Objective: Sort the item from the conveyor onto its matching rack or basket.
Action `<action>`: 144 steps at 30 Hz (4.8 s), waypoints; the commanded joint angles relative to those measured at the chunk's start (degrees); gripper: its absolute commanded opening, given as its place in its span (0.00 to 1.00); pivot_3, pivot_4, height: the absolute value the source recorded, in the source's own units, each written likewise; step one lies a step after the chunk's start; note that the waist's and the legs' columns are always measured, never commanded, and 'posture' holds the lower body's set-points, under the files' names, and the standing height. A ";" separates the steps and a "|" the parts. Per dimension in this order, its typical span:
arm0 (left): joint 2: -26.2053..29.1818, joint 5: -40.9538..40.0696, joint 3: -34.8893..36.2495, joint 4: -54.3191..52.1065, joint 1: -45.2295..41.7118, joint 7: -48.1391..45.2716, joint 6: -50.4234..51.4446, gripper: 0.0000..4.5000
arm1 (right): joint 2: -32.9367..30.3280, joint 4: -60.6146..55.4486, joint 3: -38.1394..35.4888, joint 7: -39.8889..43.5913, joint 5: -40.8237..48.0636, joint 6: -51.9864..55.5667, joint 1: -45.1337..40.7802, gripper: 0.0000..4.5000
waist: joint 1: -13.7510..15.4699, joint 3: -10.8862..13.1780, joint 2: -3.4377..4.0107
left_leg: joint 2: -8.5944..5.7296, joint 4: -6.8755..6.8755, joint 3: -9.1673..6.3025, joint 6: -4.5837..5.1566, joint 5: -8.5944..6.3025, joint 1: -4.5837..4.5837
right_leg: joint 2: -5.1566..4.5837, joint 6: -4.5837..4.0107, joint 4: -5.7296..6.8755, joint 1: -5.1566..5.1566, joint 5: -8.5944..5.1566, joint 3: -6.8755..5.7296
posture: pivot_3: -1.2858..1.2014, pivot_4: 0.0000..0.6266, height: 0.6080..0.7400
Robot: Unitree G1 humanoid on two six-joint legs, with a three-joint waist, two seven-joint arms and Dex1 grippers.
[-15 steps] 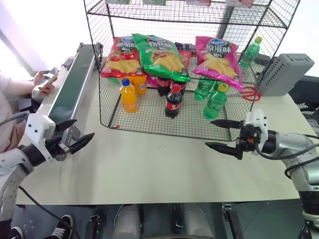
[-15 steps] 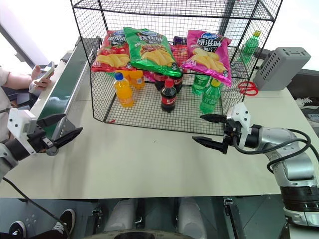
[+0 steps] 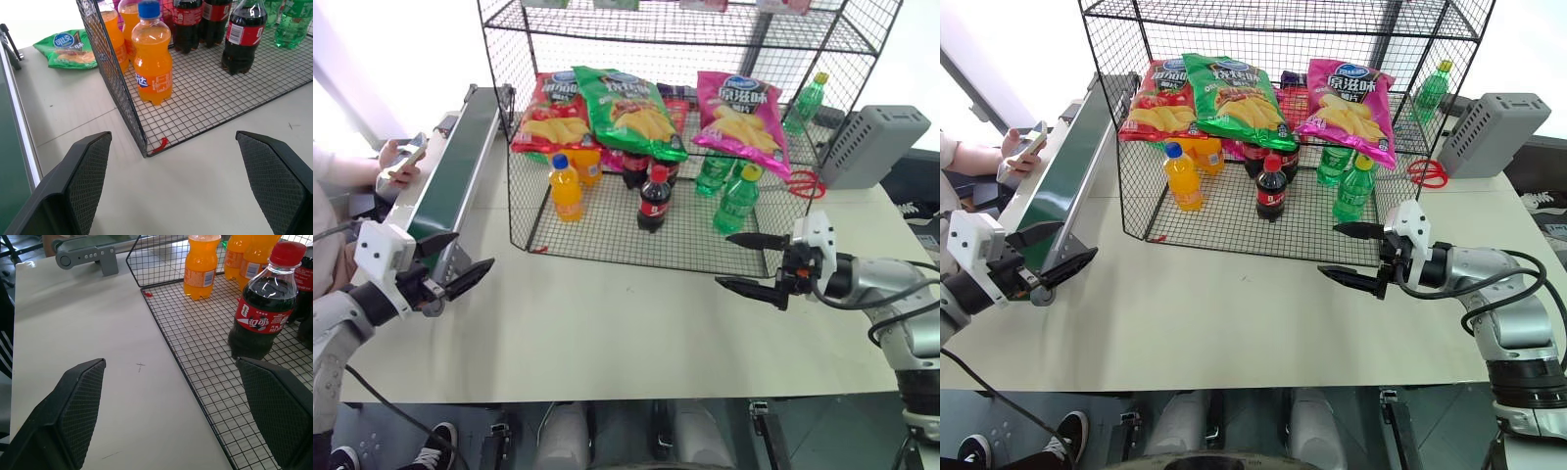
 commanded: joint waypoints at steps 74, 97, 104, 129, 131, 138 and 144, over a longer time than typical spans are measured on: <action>-0.64 4.46 -0.84 0.77 0.20 -2.66 -4.76 0.96 | 1.81 1.94 0.08 -0.10 -2.37 -3.38 -3.33 0.99 | -0.01 0.00 0.00 | 0.00 0.00 0.02 0.00 0.00 0.02 | 0.00 0.00 0.03 0.00 0.00 0.00 | 0.52 0.24 1.00; -0.87 4.10 -1.04 0.22 0.40 -2.66 -4.45 0.96 | 1.80 1.90 0.47 -0.20 -3.08 -4.03 -3.79 0.99 | -0.01 0.00 0.00 | 0.00 0.00 0.01 0.00 0.00 0.02 | 0.00 0.00 0.03 0.00 0.00 0.00 | 0.52 0.24 1.00; -1.11 3.83 -1.10 0.18 0.22 -3.19 -5.22 0.96 | 1.67 2.12 0.92 0.02 -3.56 -4.54 -4.20 0.99 | -0.04 0.00 0.00 | 0.00 0.00 0.02 0.00 0.00 0.02 | 0.00 0.00 0.03 0.00 0.00 0.00 | 0.52 0.24 1.00; 0.65 -7.29 3.41 -0.46 4.19 -10.52 2.31 0.96 | 2.40 2.34 2.64 0.60 -3.83 -5.26 -5.47 0.99 | -0.09 0.00 0.01 | 0.01 0.01 0.01 0.00 0.00 0.04 | 0.01 0.00 0.05 0.01 0.00 0.00 | 0.52 0.24 1.00; 0.40 -6.83 3.95 -0.22 4.11 -10.51 1.10 0.96 | 2.70 1.75 2.92 0.43 -3.62 -4.82 -5.72 0.99 | -0.09 0.00 0.00 | 0.01 0.01 0.01 0.00 0.00 0.04 | 0.01 0.00 0.05 0.01 0.00 0.00 | 0.52 0.24 1.00; -0.77 -0.49 3.83 0.98 3.39 -5.16 -3.45 0.96 | 3.10 2.52 3.94 0.86 -4.48 -5.41 -6.39 0.99 | -0.05 -0.01 0.01 | 0.00 0.01 0.02 0.00 0.00 0.03 | 0.00 0.00 0.05 0.01 0.00 0.00 | 0.52 0.24 1.00; -0.52 0.00 4.24 1.06 4.22 -6.00 -4.85 0.96 | 3.98 3.12 4.63 1.09 -4.32 -5.08 -7.68 0.99 | -0.08 -0.01 0.01 | 0.01 0.01 0.02 0.00 0.00 0.03 | 0.00 0.00 0.04 0.01 0.00 0.00 | 0.52 0.24 1.00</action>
